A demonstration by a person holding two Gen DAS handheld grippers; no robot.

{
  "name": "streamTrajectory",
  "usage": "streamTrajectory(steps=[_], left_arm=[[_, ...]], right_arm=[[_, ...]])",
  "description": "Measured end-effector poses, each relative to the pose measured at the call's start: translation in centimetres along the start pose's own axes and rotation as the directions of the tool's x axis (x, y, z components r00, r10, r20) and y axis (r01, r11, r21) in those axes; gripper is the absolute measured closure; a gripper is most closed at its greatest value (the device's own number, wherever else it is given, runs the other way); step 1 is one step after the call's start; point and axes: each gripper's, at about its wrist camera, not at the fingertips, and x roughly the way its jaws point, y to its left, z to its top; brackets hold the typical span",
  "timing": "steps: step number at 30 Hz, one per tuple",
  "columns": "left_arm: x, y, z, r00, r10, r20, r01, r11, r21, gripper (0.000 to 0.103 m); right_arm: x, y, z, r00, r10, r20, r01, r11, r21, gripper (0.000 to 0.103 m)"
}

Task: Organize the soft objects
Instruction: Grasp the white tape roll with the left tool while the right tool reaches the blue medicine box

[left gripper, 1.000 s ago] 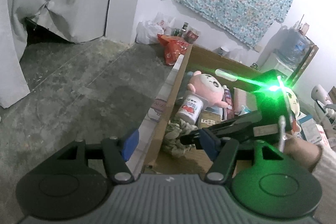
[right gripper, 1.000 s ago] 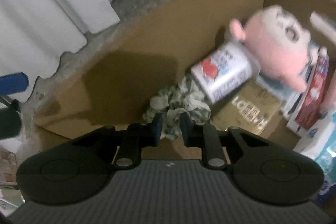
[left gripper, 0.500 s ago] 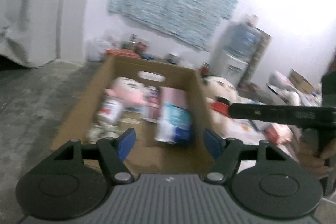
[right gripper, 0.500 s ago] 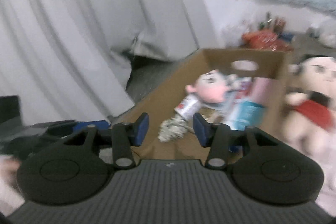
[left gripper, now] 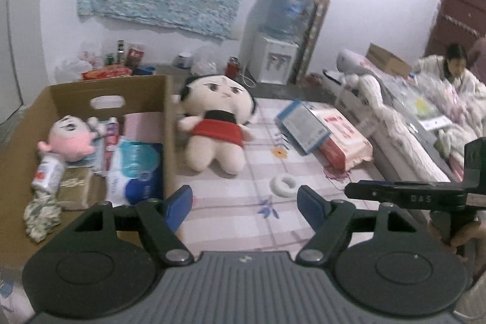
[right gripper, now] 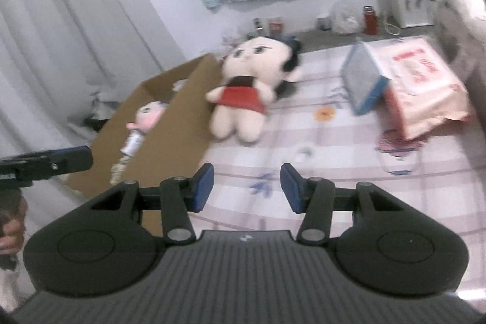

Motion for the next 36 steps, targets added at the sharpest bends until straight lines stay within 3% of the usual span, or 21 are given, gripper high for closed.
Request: streamTrajectory(steps=[8,12,16,18,21,27,33,36], left_arm=[[3.8,-2.6,0.6,0.999,-0.005,-0.042,0.006,1.000,0.019,0.023],[5.8,-3.0,0.7,0.998,0.002,-0.066,-0.001,1.000,0.020,0.023],[7.4,-2.9,1.1,0.997,0.042,-0.071,-0.041,0.999,0.016,0.023],[7.8,-2.9,1.3,0.996,0.066,-0.064,-0.065,0.998,0.016,0.023],[8.7,-3.0,1.4,0.995,0.085,-0.043,-0.084,0.996,0.030,0.023],[11.7,-3.2,1.5,1.000,0.010,0.016,-0.010,1.000,-0.001,0.021],[18.3,-5.8,1.6,0.997,-0.050,-0.059,0.054,0.996,0.064,0.022],[20.5,-7.2,0.5,0.997,-0.023,-0.077,0.034,0.990,0.140,0.032]], right_arm=[[1.9,-2.3,0.5,0.998,-0.036,0.045,0.035,0.999,0.022,0.055],[3.3,-3.0,2.6,0.998,-0.008,0.056,0.005,0.999,0.044,0.055],[4.2,-3.4,4.9,0.994,-0.027,0.107,0.030,0.999,-0.032,0.054],[4.7,-4.4,6.1,0.988,-0.062,0.142,0.064,0.998,-0.010,0.054],[6.4,-6.1,8.3,0.988,-0.050,0.143,0.047,0.999,0.024,0.054],[9.8,-7.3,11.6,0.989,-0.088,0.115,0.101,0.989,-0.111,0.053],[11.5,-10.4,12.0,0.991,-0.107,0.087,0.111,0.993,-0.047,0.053],[13.0,-11.5,12.4,0.987,-0.148,0.063,0.152,0.986,-0.065,0.053]])
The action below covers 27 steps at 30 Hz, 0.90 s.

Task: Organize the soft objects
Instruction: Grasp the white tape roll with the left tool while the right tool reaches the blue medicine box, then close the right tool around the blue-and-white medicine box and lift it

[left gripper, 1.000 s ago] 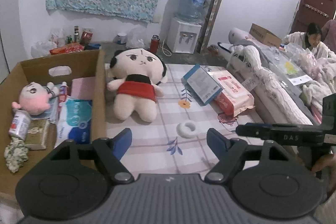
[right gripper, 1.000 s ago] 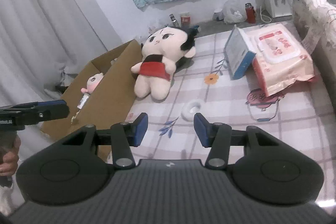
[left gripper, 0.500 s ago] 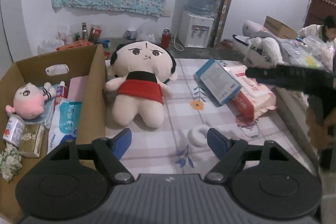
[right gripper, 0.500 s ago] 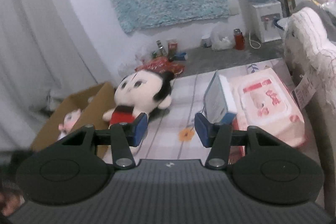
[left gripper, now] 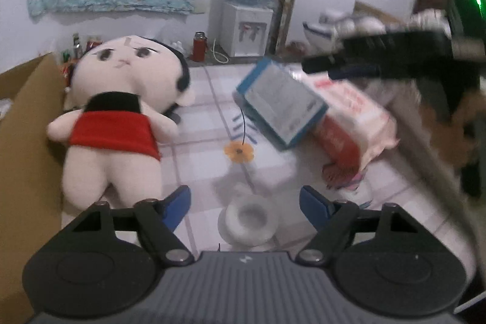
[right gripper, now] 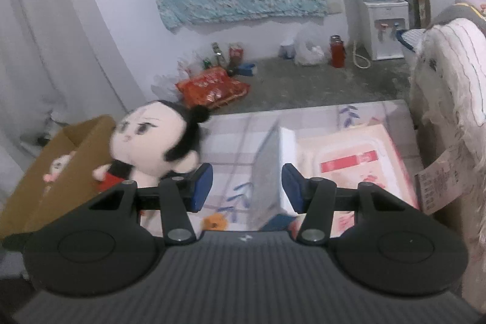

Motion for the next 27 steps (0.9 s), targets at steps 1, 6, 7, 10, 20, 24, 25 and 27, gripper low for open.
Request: streamTrajectory(steps=[1,6,7,10,20,24,25,27], left_arm=[[0.5,-0.3,-0.3,1.000,0.018,0.003,-0.018,1.000,0.022,0.036],[1.5,0.9,-1.6,1.000,-0.012,-0.024,0.012,1.000,-0.026,0.050],[1.6,1.1,-1.8,0.999,-0.022,-0.031,0.021,0.999,-0.036,0.051],[2.1,0.9,-2.1,0.999,-0.016,-0.029,0.016,1.000,-0.003,0.055],[3.0,0.6,-2.0,0.999,-0.018,-0.027,0.018,1.000,0.002,0.086],[2.9,-0.9,-2.7,0.999,0.044,0.016,-0.046,0.994,0.096,0.086],[2.9,-1.1,-2.9,0.998,0.056,0.025,-0.058,0.992,0.109,0.086],[2.9,-1.0,-3.0,0.998,0.052,0.032,-0.055,0.993,0.101,0.086]], right_arm=[[0.7,-0.2,0.2,1.000,-0.022,-0.016,0.022,1.000,-0.007,0.053],[2.3,-0.8,-0.1,0.999,-0.012,-0.048,0.012,1.000,0.004,0.053],[2.4,-0.7,-0.3,0.999,-0.011,-0.051,0.011,1.000,-0.003,0.053],[2.8,-0.5,-0.7,0.998,-0.018,-0.057,0.017,1.000,-0.014,0.053],[3.3,-0.4,-2.0,0.997,-0.043,-0.066,0.043,0.999,-0.003,0.052],[3.7,-0.3,-2.0,0.998,-0.032,-0.062,0.031,0.999,-0.011,0.046],[3.7,-0.4,-2.0,0.998,-0.023,-0.059,0.023,1.000,-0.009,0.042],[3.9,-0.2,-2.1,0.998,-0.026,-0.052,0.025,0.999,-0.021,0.041]])
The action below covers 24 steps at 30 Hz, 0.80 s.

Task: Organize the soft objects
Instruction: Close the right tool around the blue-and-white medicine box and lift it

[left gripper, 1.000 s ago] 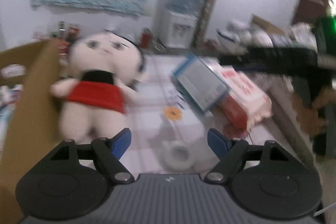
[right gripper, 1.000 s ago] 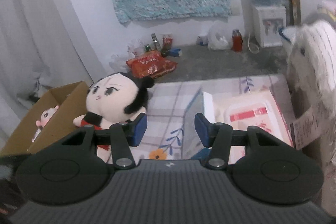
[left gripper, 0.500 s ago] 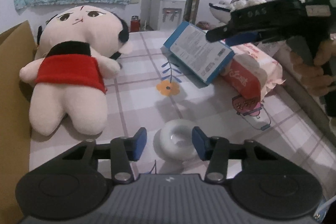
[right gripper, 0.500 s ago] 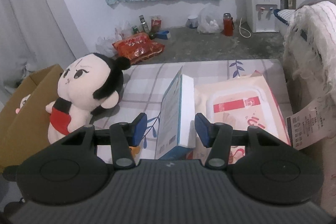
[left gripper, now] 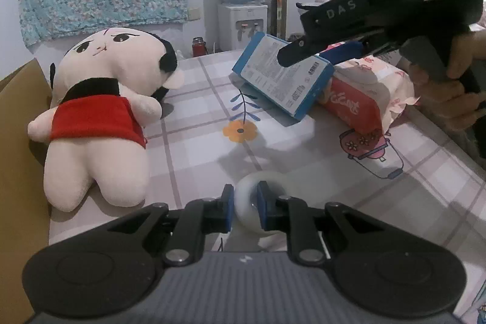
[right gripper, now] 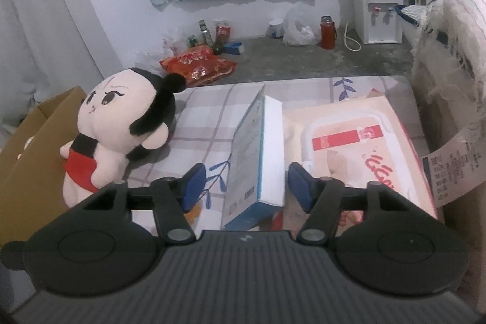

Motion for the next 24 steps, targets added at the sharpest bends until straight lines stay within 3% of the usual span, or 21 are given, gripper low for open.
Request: streamTrajectory(steps=[4,6,9,12,14,17,21,24], left_arm=[[0.1,1.1,-0.1,0.999,-0.043,0.003,0.043,0.997,-0.061,0.086],[0.0,1.6,-0.1,0.998,-0.058,-0.004,0.057,0.995,-0.084,0.086],[-0.6,2.2,-0.3,0.999,-0.031,-0.025,0.028,0.995,-0.091,0.086],[-1.4,3.2,-0.8,0.999,-0.003,-0.041,-0.001,0.994,-0.105,0.086],[-1.7,3.6,-1.0,0.999,-0.003,-0.042,-0.002,0.994,-0.109,0.086],[-1.9,3.9,-1.4,0.999,-0.011,-0.030,0.008,0.995,-0.104,0.086],[-2.1,3.8,-1.6,1.000,-0.018,-0.024,0.015,0.995,-0.103,0.086],[-2.4,4.1,-1.9,1.000,-0.021,-0.019,0.019,0.994,-0.109,0.086]], right_arm=[[0.4,2.1,-0.6,0.999,-0.044,0.002,0.044,0.992,-0.122,0.040],[0.8,3.1,-1.0,0.999,0.011,-0.038,-0.016,0.988,-0.157,0.044],[2.1,4.5,-2.0,0.983,0.120,-0.139,-0.142,0.976,-0.164,0.053],[3.1,6.6,-3.0,0.984,0.059,-0.170,-0.099,0.966,-0.239,0.053],[3.7,6.8,-3.0,0.982,0.038,-0.184,-0.077,0.974,-0.213,0.047],[4.8,6.7,-2.4,0.982,0.026,-0.189,-0.053,0.989,-0.141,0.028],[5.9,8.8,-2.3,0.989,-0.082,-0.121,0.050,0.968,-0.246,0.018],[7.8,8.2,-0.5,0.986,-0.066,-0.152,0.051,0.994,-0.099,0.017]])
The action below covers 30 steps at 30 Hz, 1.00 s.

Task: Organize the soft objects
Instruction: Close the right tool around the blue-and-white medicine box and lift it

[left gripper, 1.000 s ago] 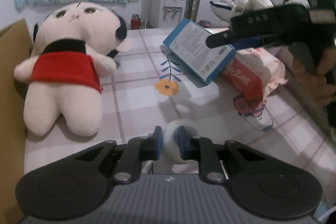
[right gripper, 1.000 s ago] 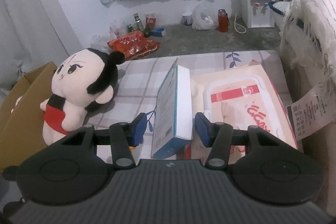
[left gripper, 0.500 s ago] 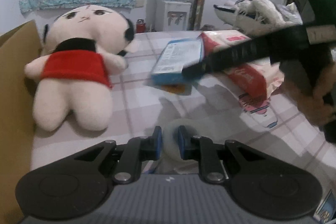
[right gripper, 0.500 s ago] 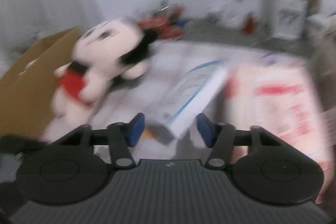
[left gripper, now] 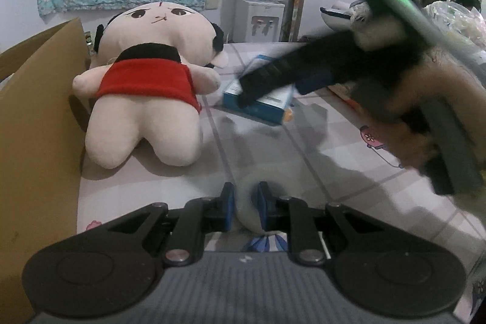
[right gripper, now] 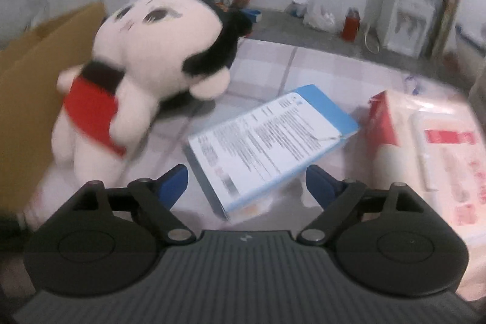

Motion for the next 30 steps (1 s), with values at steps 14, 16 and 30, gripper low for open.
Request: streamTrajectory(steps=[14,16,30], left_arm=[[-0.9,0.9,-0.4,1.000,0.008,0.009,-0.008,1.000,-0.019,0.084],[-0.8,0.7,-0.3,1.000,0.014,0.011,-0.014,1.000,-0.013,0.083],[-0.9,-0.1,-0.4,1.000,0.019,0.014,-0.018,1.000,-0.020,0.082]], right_arm=[[5.2,2.0,2.5,0.986,-0.165,0.023,0.161,0.980,0.119,0.013],[4.6,1.8,1.9,0.986,-0.166,0.026,0.163,0.982,0.092,0.025],[-3.3,-0.7,-3.4,0.983,-0.112,-0.149,0.102,0.992,-0.071,0.056]])
